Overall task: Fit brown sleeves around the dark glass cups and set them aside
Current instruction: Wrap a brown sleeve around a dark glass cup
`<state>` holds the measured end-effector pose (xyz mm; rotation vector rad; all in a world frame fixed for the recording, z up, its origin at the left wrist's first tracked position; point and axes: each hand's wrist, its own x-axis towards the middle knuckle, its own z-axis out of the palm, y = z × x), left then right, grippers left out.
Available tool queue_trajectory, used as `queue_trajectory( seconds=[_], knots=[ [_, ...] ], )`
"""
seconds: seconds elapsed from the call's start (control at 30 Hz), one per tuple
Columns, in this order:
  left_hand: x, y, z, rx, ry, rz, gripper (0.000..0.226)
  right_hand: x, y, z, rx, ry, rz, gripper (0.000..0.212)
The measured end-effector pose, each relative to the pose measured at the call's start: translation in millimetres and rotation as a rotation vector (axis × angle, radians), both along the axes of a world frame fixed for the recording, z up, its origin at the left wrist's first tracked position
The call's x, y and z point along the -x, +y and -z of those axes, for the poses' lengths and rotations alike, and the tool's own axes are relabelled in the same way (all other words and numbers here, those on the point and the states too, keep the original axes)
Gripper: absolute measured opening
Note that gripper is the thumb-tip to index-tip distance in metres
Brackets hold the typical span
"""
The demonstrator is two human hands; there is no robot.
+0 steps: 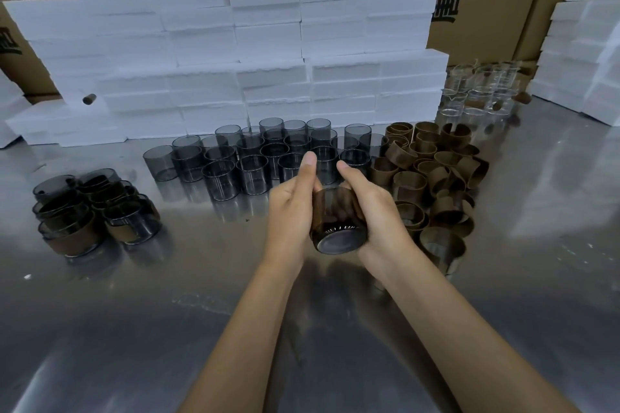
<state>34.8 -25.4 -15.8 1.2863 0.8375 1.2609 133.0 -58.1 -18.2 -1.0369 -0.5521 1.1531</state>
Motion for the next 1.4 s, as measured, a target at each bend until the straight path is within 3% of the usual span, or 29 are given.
queue_trajectory(
  seconds=[0.1, 0.2, 0.3, 0.47, 0.6, 0.67, 0.77, 0.9, 0.97, 1.07, 1.17, 1.27, 1.4],
  knots=[
    [2, -1, -1, -0.191, 0.036, -0.061, 0.058, -2, -5, -3, -0.009, 0.061, -0.195, 0.032],
    [2, -1, -1, -0.27, 0.029, -0.08, 0.056, 0, -6, -5, 0.024, 0.125, -0.302, 0.044],
    [-2, 0, -1, -0.269, 0.042, -0.057, 0.058, -5, -5, -4, -0.028, 0.061, -0.228, 0.044],
    [-1, 2, 0, -0.249, 0.008, -0.006, 0.054, -21, -9, -6, -0.076, 0.028, -0.142, 0.077],
    [1, 2, 2, -0.274, 0.079, 0.0, 0.035, -26, -11, -6, -0.09, 0.073, -0.093, 0.085],
    [1, -2, 4, -0.331, 0.109, 0.019, 0.023, -26, -9, -7, -0.087, 0.11, -0.028, 0.079],
    [-5, -9, 10, -0.419, 0.258, 0.046, 0.044, -29, -4, -8, -0.043, 0.194, 0.168, 0.056],
    [-15, -7, 16, -0.313, 0.406, 0.155, 0.059, -29, 0, -8, -0.02, 0.203, 0.142, 0.064],
    [-13, -2, 15, -0.17, 0.254, 0.143, 0.05, -27, 0, -9, -0.043, 0.187, 0.105, 0.06],
    [-3, 10, 10, 0.093, -0.149, 0.131, 0.032, -23, -2, -14, -0.115, 0.153, 0.072, 0.041],
    [2, 16, 5, 0.264, -0.414, 0.246, 0.033, -20, -4, -12, -0.105, -0.029, 0.01, 0.036],
    [5, 13, 3, 0.315, -0.469, 0.339, 0.038, -18, -6, -10, -0.079, -0.098, -0.106, 0.038],
    [6, 13, 3, 0.253, -0.383, 0.311, 0.051, -17, -5, -8, -0.135, -0.099, -0.153, 0.036]
  ],
)
